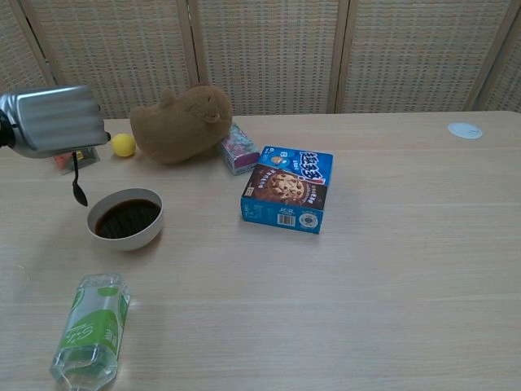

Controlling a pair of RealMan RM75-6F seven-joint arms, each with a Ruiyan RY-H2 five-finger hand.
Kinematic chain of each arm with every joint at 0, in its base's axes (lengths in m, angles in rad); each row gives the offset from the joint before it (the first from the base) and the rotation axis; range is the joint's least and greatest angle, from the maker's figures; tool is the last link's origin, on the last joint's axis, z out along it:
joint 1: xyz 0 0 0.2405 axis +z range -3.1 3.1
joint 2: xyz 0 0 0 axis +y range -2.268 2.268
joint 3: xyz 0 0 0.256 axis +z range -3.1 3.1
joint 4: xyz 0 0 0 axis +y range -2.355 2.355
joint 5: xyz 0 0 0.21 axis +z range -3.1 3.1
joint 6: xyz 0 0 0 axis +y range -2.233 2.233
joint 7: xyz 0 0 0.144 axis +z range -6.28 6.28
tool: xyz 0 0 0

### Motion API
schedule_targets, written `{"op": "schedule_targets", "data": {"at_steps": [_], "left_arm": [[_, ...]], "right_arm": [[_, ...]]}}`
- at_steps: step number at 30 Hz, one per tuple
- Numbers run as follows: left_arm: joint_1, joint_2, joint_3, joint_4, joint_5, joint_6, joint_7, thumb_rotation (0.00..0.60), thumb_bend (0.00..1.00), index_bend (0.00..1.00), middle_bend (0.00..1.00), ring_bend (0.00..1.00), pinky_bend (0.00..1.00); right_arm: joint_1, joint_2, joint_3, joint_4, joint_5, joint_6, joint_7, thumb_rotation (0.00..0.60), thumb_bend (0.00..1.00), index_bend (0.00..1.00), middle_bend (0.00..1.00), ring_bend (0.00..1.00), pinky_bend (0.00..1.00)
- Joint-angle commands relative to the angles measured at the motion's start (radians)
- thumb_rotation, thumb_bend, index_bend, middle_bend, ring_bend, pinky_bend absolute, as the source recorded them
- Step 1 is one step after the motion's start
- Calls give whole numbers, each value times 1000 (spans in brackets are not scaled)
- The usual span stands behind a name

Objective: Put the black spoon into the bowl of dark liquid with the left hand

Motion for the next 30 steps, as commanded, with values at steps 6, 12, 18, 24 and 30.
{"op": "schedule_targets", "data": {"at_steps": [6,12,18,24,30], "left_arm": [[-36,-81,-4,34,-8,-27,106,600,411,693,789,576,625],[-52,-126,4,50,-4,-40,167,600,412,693,789,576,625],[-49,-182,1,72,-33,-44,249,600,412,692,788,576,616],[-36,-219,-4,79,-71,-32,299,600,411,693,784,570,525],[-28,-246,1,96,-97,-26,336,600,410,693,778,551,359]], "right_arm": [[-4,-6,3,13,6,-1,13,600,299,291,230,113,206],[-6,-11,5,26,12,-5,26,600,300,292,230,113,206],[-9,-21,7,48,17,-7,48,600,300,292,230,113,206],[-12,-27,9,68,21,-9,67,600,300,292,230,113,206],[-15,-33,11,81,25,-11,78,600,299,292,230,113,206]]}}
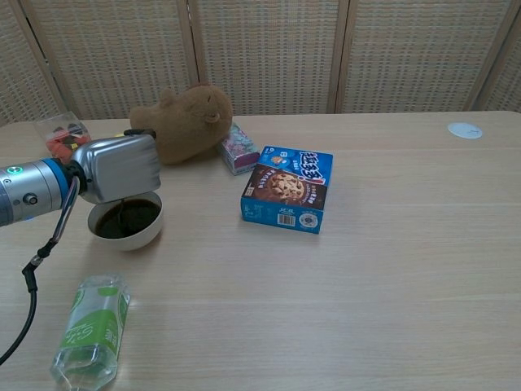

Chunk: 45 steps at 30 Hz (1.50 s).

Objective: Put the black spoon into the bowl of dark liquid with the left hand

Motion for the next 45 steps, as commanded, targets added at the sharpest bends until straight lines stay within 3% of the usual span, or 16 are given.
{"op": "schedule_targets", "data": {"at_steps": [1,7,23,37,45], "left_arm": [[6,-16,1,12,-14,8,13,600,411,693,772,541,327],[10,-42,-8,25,-36,28,20,600,411,693,748,515,271],[-27,-112,-35,113,-77,34,30,600,411,693,748,515,269],[-18,-52,22,76,-36,58,-10,600,412,693,748,514,269],[-29,-68,33,60,-23,55,8,600,411,693,748,514,269]], "right_arm": [[-2,-2,1,4,3,-1,3,600,299,291,230,113,206],[-2,-3,2,9,2,-2,6,600,300,292,230,113,206],[-7,-1,6,8,12,-11,2,600,300,292,230,113,206],[-10,-3,7,7,10,-10,2,600,300,292,230,113,206],[-13,-5,9,13,13,-7,8,600,299,292,230,113,206]]}}
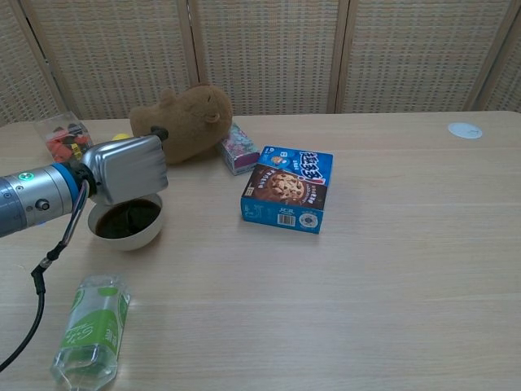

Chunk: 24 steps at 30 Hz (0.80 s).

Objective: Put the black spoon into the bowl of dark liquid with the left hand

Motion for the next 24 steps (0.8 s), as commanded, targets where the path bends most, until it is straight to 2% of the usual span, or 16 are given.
{"op": "schedule_targets", "data": {"at_steps": [1,14,24], "left_arm": [[-8,-14,-3,-2,0,-4,14,600,411,693,748,514,269],[-45,-84,-42,65,-49,-31,54,600,411,693,748,514,269],[-19,-52,-7,84,-40,-9,12,600,411,693,748,514,269]], "right_arm": [[-2,-1,1,3,2,0,3,600,299,292,230,113,206],[-9,-6,2,14,17,-15,12,600,299,292,230,113,206],[-5,-4,2,3,7,-14,0,600,299,292,230,113,206]]}}
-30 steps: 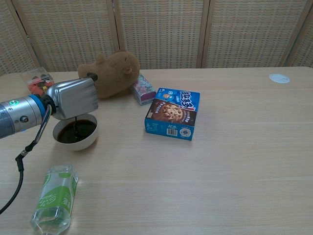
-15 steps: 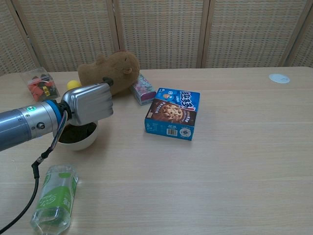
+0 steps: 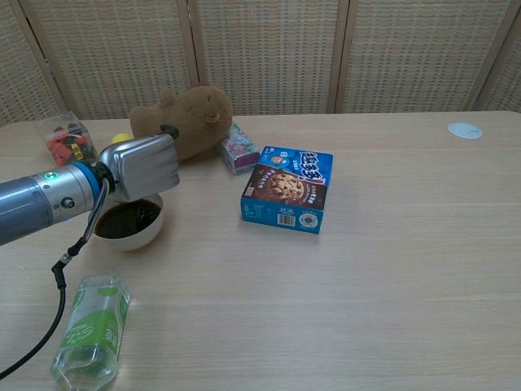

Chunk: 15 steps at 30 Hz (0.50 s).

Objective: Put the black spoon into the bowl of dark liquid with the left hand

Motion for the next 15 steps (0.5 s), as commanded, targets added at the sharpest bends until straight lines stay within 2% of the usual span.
{"op": "schedule_targets", "data": {"at_steps": [1,10,15], "left_arm": [[10,16,13,-4,8,10,-15,600,412,693,748,514,269],[27,58,47,-54,40,33,-48,600,412,693,748,514,269],[17,31,41,-57,41,25,-38,600,411,692,748,514,269]], "right_arm": [[0,1,0,-3,-1,1,-3,600,299,292,230,113,206],[1,3,0,-10,-4,0,-8,600,300,292,230,113,205],[-1,5,2,-9,-1,1,-7,600,299,292,230,113,206]]}}
